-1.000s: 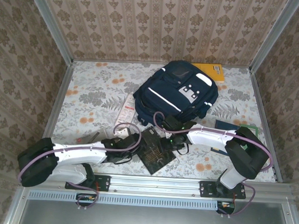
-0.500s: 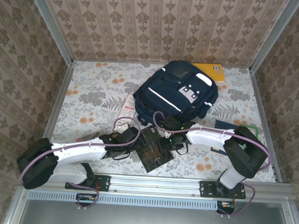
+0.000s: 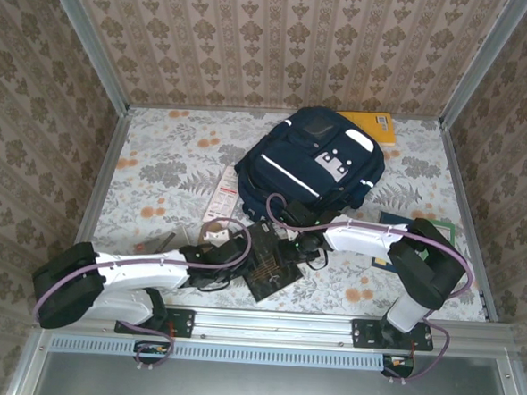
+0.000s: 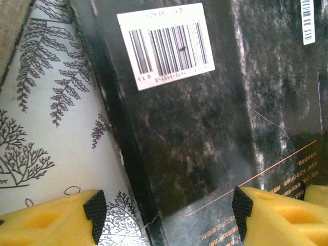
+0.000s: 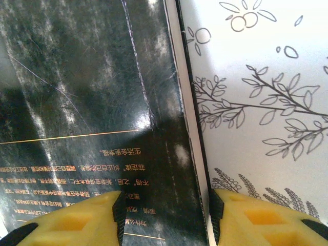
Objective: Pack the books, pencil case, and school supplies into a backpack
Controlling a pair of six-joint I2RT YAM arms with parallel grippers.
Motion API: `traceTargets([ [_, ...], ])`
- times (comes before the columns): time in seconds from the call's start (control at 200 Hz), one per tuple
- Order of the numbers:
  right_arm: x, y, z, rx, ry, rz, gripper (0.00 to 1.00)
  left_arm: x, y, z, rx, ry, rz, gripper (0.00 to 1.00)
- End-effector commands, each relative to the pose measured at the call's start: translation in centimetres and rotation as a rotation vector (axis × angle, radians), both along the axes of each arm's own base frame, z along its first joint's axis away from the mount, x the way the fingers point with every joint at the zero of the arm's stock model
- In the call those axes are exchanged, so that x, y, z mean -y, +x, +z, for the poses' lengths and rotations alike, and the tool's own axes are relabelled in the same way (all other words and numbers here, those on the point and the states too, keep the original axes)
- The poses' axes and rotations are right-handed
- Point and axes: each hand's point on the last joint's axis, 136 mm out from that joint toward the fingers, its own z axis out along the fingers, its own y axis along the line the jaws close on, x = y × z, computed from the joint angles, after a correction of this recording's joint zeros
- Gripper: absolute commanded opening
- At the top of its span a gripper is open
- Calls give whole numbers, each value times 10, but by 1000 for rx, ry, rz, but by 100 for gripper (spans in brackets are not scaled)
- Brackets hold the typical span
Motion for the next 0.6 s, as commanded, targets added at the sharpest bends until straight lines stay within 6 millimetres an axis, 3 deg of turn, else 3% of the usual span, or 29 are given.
traceTargets([
  [0.0, -13, -5, 0, -34, 49, 20, 48, 24, 0, -3, -8, -97, -10, 71],
  [0.24, -24, -17, 15, -54, 124, 71, 48, 21, 4, -1, 17, -113, 0, 71],
  [0.485, 4, 6, 2, 17, -52, 19, 49, 8, 1, 1, 6, -84, 22, 71],
  [0.595, -4, 6, -1, 7, -17, 36, 49, 1, -3, 1, -11, -62, 29, 71],
])
